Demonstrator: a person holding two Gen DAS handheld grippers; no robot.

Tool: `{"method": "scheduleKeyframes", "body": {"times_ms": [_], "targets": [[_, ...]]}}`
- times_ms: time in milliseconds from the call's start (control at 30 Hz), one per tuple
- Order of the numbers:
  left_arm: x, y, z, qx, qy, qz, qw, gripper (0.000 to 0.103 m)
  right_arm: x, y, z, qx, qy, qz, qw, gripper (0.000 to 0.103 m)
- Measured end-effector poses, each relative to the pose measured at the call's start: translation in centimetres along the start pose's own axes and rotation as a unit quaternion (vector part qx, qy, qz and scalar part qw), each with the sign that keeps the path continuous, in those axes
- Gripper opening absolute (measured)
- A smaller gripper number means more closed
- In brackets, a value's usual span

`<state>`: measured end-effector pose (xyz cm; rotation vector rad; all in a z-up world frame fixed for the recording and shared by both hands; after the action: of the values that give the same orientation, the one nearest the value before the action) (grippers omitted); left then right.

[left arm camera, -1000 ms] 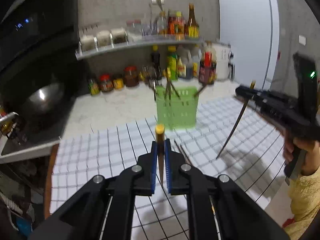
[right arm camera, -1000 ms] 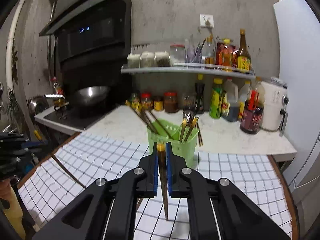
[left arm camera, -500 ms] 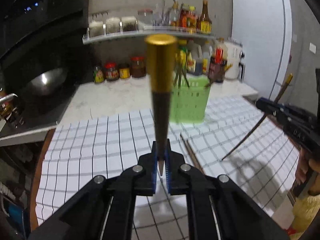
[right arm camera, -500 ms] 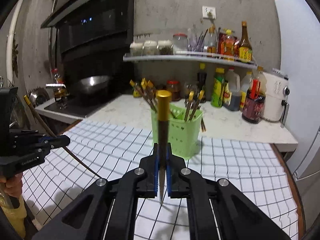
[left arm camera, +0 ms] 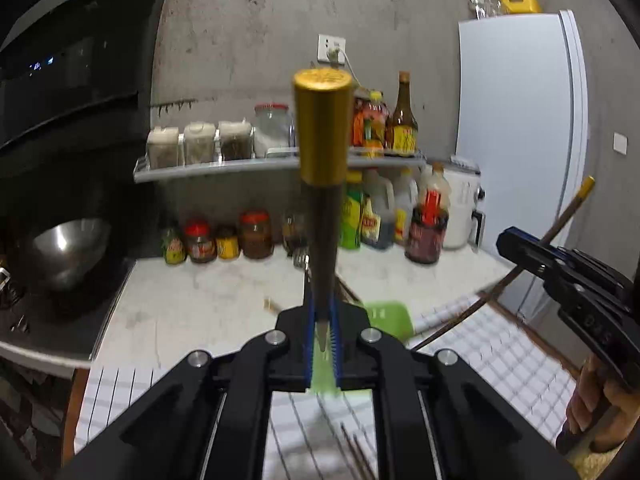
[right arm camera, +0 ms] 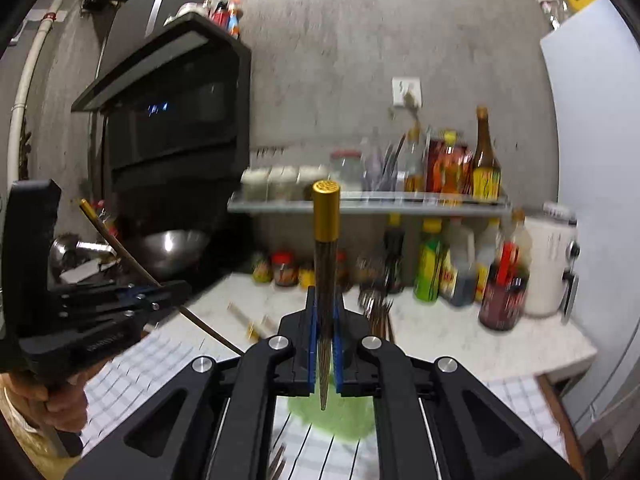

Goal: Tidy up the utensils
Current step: 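Carry chopsticks upright into the green holder and open left tool while right tool opens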

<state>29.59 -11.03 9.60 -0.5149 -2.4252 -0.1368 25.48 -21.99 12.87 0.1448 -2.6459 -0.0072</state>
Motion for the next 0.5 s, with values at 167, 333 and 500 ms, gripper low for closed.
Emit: {"method": "scheduleKeyframes", "body": {"times_ms": [167,333,500], "targets": [[-3.7,0.1,-2.4,-0.004,0.015,0.004,0.9999,0.006,-2.4,-2.0,-1.4,-0.005,-0.002,0.025,1.000,0.006],[-8.7,0.0,-1.0,-0.007,0.061,0.015,0.9980,0.006,-8.0,-3.8,1.2,-0.023,0.053,0.023,0.998,0.006],[-12.0,0.8,0.4,-0.001,0.091,0.011,0.9958,0.006,-11.4,-4.7,3.7,-0.033,0.095,0.025,0.995,0.007]]}}
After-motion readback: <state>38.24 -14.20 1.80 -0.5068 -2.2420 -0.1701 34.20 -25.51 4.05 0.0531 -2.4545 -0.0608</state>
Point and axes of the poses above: each gripper's, at about its wrist camera, not at the fingertips, and x roughly against the way its jaws point, y to its left, z to its underside, the point moved 10 cm from there along -x, roughly the way its jaws point, and after that the axes turned 15 degrees about y, right-handed, at the moved point
